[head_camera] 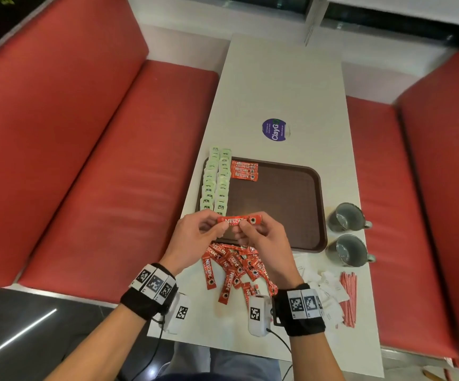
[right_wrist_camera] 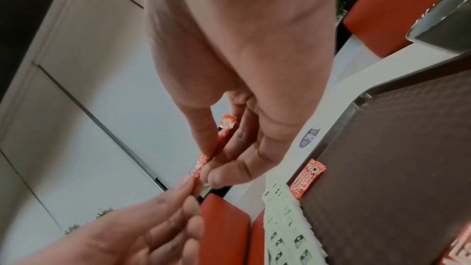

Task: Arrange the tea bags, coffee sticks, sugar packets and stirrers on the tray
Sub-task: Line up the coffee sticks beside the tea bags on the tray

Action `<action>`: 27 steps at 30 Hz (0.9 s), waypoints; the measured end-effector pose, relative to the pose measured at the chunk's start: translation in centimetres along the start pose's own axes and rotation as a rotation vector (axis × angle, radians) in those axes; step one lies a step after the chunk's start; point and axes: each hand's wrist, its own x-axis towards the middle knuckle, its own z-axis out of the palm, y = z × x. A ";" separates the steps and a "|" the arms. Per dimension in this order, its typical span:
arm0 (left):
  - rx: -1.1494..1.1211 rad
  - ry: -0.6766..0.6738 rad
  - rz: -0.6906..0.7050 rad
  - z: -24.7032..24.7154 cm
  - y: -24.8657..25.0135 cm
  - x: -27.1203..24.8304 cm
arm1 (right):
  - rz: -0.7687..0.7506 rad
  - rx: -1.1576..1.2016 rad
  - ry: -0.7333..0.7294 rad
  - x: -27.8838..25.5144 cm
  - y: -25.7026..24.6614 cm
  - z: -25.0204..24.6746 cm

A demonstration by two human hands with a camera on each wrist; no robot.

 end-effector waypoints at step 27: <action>-0.320 0.080 -0.105 1.1 -0.6 4.2 | -0.762 -1.128 0.233 5.8 0.7 -0.3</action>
